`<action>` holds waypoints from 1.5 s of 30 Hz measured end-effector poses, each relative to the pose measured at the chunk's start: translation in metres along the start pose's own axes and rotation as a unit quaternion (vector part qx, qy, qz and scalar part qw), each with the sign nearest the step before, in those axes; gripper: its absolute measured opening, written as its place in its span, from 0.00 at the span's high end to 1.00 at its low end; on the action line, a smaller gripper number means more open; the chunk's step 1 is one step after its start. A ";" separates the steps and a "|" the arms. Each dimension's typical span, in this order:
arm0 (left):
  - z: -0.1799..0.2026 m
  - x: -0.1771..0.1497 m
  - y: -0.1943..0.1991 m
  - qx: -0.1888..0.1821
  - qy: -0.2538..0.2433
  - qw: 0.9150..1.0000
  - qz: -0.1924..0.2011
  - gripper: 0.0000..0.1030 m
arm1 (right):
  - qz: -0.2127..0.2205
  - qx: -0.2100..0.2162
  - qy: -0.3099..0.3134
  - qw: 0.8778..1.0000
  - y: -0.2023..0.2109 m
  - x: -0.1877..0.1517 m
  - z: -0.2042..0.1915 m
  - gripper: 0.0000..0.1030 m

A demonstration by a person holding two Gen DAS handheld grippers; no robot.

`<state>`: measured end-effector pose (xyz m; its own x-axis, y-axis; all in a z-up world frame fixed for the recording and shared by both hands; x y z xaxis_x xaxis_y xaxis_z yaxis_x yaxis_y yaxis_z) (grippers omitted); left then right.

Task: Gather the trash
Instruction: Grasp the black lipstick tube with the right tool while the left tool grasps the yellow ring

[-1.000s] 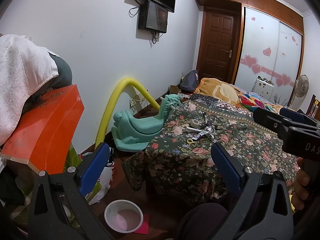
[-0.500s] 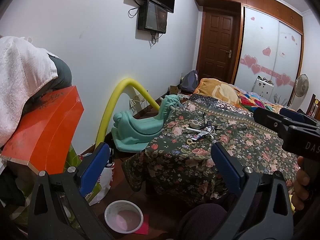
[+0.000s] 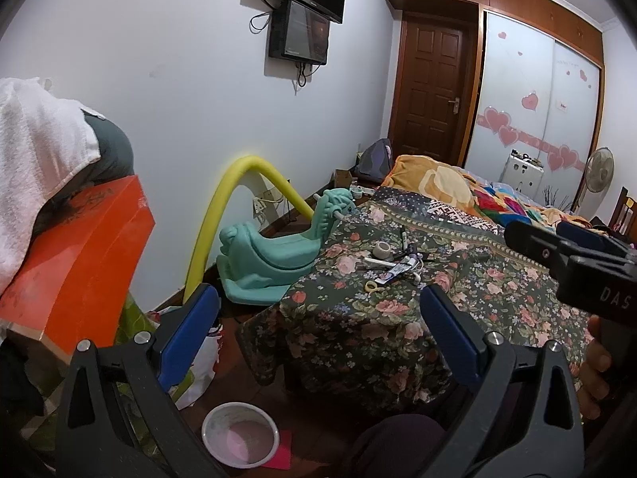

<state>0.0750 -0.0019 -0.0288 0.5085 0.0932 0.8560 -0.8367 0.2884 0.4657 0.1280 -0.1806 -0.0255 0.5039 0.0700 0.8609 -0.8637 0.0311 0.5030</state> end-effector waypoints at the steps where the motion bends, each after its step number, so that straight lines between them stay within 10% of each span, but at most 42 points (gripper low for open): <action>1: 0.002 0.002 -0.003 -0.002 0.001 1.000 0.000 0.01 | 0.000 -0.002 0.000 1.000 -0.002 0.000 0.002 0.00; 13: 0.016 0.026 -0.079 -0.011 0.023 1.000 -0.015 0.04 | -0.002 -0.042 0.014 0.999 -0.063 0.009 0.046 0.00; 28: 0.012 0.006 -0.269 -0.032 0.059 0.989 -0.130 0.13 | -0.131 -0.033 0.002 0.991 -0.218 -0.019 0.112 0.01; 45: 0.012 -0.038 -0.379 -0.079 0.044 0.973 -0.210 0.42 | -0.256 0.106 -0.031 0.960 -0.361 -0.043 0.064 0.63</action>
<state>0.3704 -0.1262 -0.2354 0.8205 0.0150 0.5714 -0.5128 0.4609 0.7243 0.4188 -0.2590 -0.2398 0.8675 0.0392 0.4959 -0.4846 -0.1587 0.8602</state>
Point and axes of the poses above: each gripper's, at about its wrist camera, not at the fingertips, and y roughly against the way its jaws point, z to its right, x to its top, the point moved 6 cm from there along -y, roughly the way its jaws point, and after that the axes turned 15 degrees about -x, right-handed, at the moved point
